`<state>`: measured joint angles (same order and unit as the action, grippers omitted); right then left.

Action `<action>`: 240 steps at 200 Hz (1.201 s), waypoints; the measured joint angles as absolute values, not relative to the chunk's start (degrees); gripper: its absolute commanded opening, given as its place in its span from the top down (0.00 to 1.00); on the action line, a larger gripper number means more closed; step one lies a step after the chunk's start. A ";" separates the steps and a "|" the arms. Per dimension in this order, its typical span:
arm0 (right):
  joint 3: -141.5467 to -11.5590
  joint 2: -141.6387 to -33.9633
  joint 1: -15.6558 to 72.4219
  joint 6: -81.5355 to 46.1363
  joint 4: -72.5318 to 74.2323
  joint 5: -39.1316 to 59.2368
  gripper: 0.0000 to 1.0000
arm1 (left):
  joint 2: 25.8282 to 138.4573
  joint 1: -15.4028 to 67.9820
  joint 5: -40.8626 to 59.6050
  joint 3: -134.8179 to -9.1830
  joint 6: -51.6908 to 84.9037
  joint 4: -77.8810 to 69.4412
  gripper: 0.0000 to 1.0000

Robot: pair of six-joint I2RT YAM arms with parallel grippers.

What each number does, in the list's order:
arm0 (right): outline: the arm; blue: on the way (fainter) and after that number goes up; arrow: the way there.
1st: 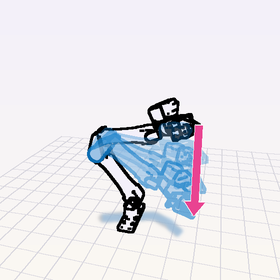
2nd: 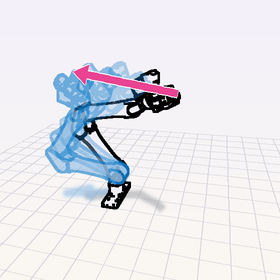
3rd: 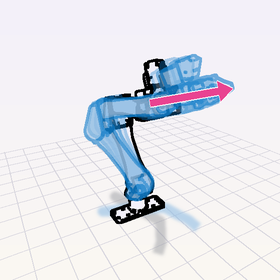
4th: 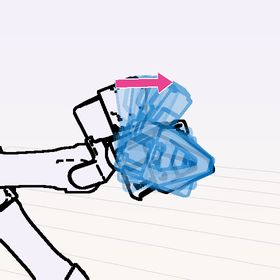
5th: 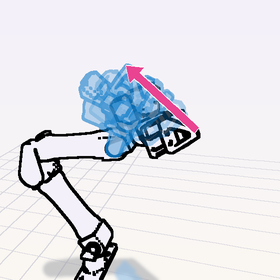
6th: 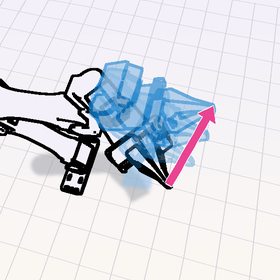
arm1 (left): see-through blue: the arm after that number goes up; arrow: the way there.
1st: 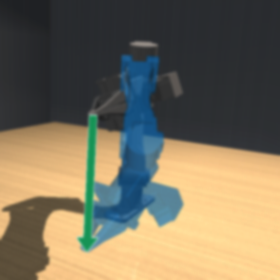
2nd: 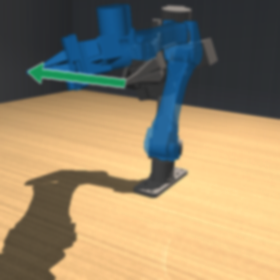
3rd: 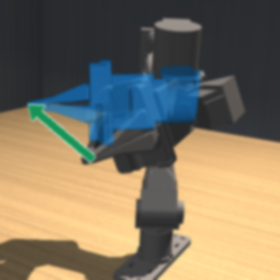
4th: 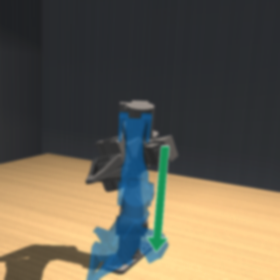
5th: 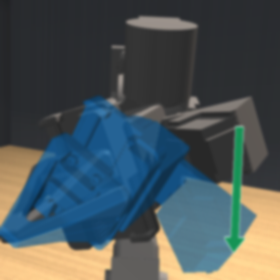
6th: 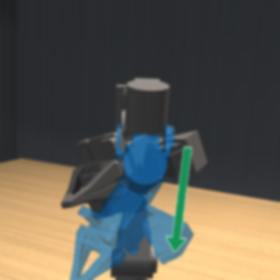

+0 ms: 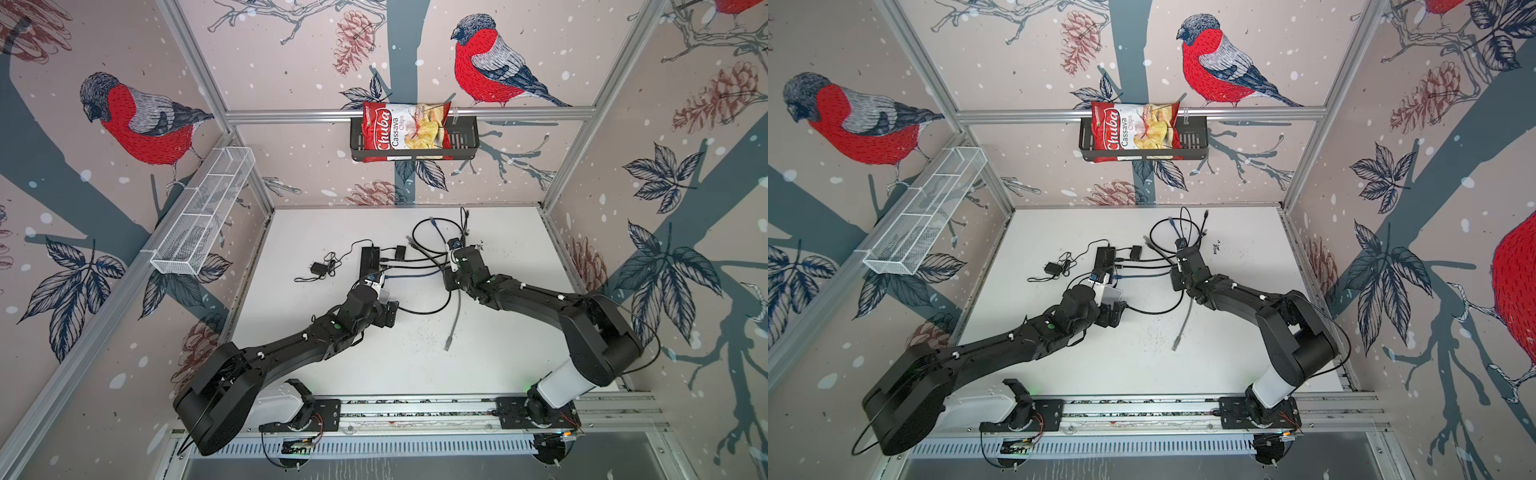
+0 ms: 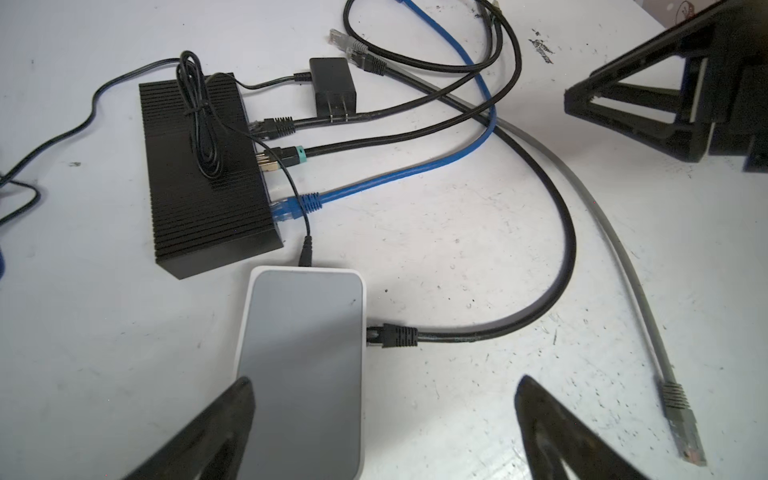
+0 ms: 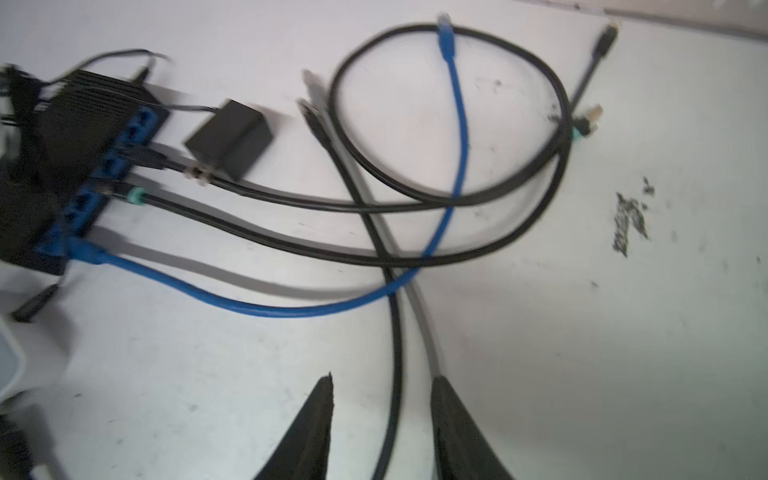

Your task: Insert the plug into the switch port

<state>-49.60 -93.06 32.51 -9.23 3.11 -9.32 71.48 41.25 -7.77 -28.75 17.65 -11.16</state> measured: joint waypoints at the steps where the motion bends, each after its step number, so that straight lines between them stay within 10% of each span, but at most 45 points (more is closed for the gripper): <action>1: -49.63 -93.19 32.36 -9.32 2.85 -9.37 0.60 | 71.48 41.25 -7.81 -28.75 17.65 -11.16 0.04; 102: -55.86 -104.71 29.61 -10.41 -3.18 -9.76 0.74 | 68.69 43.31 -5.98 -26.85 16.10 -11.42 0.04; 145: -56.84 -105.80 29.61 -12.05 -2.87 -10.46 0.98 | 69.67 48.84 -5.76 -27.03 11.94 -12.36 0.04; 240: -51.05 -97.82 30.83 -24.03 -12.97 -13.96 0.99 | 82.56 62.41 -10.59 -33.36 -0.78 -14.24 0.08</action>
<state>-51.05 -97.82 30.83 -24.03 -12.97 -13.96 82.56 62.41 -10.59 -33.36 -0.78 -14.24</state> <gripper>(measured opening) 0.059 0.936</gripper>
